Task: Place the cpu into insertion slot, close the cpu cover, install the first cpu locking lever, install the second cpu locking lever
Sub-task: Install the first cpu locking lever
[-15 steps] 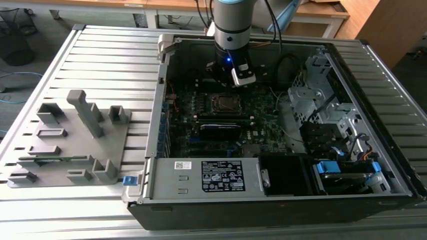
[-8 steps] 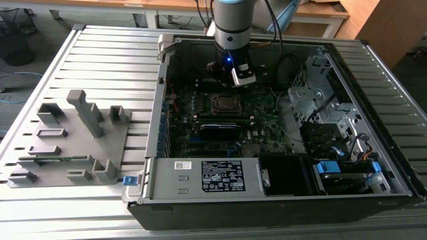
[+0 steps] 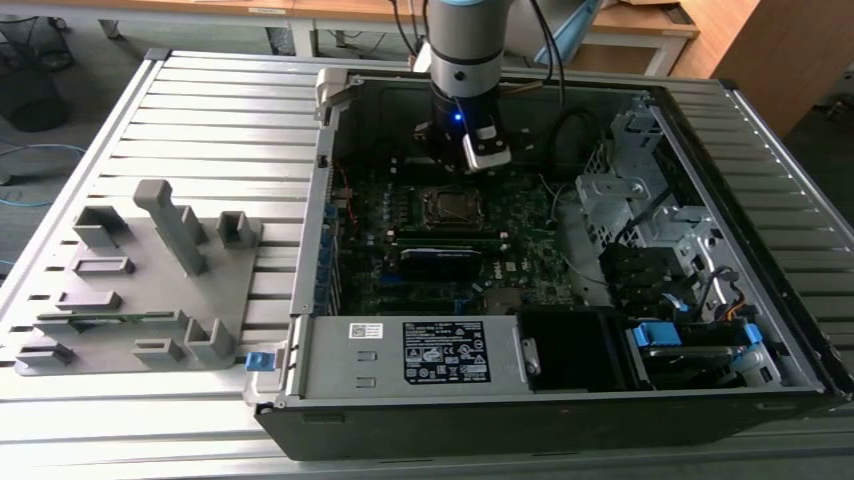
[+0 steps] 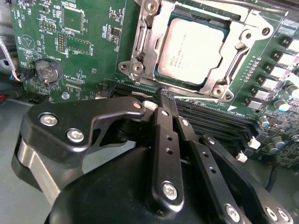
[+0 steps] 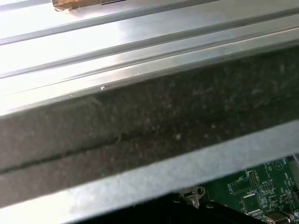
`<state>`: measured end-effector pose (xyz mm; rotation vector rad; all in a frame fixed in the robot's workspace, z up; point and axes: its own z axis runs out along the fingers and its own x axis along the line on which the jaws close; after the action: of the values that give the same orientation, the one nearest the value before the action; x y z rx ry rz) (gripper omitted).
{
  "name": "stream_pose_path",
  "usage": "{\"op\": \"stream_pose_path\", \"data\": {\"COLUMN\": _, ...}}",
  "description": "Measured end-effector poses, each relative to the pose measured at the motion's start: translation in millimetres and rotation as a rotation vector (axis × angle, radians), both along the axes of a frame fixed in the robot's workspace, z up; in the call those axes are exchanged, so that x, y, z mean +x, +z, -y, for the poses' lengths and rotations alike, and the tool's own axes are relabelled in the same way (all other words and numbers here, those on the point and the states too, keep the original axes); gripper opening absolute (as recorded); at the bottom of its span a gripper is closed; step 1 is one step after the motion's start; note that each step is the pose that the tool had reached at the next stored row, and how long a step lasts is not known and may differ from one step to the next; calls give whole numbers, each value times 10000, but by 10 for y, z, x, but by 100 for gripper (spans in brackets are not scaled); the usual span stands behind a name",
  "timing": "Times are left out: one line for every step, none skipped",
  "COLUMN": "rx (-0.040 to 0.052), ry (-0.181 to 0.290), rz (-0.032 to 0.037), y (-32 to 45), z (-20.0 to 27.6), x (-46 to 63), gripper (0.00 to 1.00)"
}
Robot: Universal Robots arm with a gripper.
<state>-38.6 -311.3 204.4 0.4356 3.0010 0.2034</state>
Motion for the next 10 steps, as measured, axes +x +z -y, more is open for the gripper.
{"op": "stream_pose_path", "data": {"rx": -1, "ry": -20, "rz": 0, "y": 0, "z": -7, "x": 1, "gripper": 11}}
{"op": "stream_pose_path", "data": {"rx": 0, "ry": -41, "rz": 0, "y": 0, "z": -14, "x": 3, "gripper": 11}}
{"op": "stream_pose_path", "data": {"rx": 0, "ry": -62, "rz": 0, "y": 0, "z": -21, "x": 4, "gripper": 11}}
{"op": "stream_pose_path", "data": {"rx": 1, "ry": -83, "rz": 0, "y": 0, "z": -27, "x": 4, "gripper": 11}}
{"op": "stream_pose_path", "data": {"rx": 1, "ry": -105, "rz": 0, "y": 0, "z": -33, "x": 5, "gripper": 11}}
{"op": "stream_pose_path", "data": {"rx": 0, "ry": -126, "rz": -1, "y": 0, "z": -38, "x": 6, "gripper": 11}}
{"op": "stream_pose_path", "data": {"rx": -1, "ry": -145, "rz": -1, "y": 0, "z": -42, "x": 7, "gripper": 11}}
{"op": "stream_pose_path", "data": {"rx": -1, "ry": -162, "rz": -1, "y": 0, "z": -46, "x": 8, "gripper": 11}}
{"op": "stream_pose_path", "data": {"rx": -1, "ry": -178, "rz": -1, "y": 0, "z": -50, "x": 10, "gripper": 11}}
{"op": "stream_pose_path", "data": {"rx": 0, "ry": -192, "rz": 0, "y": 0, "z": -53, "x": 11, "gripper": 11}}
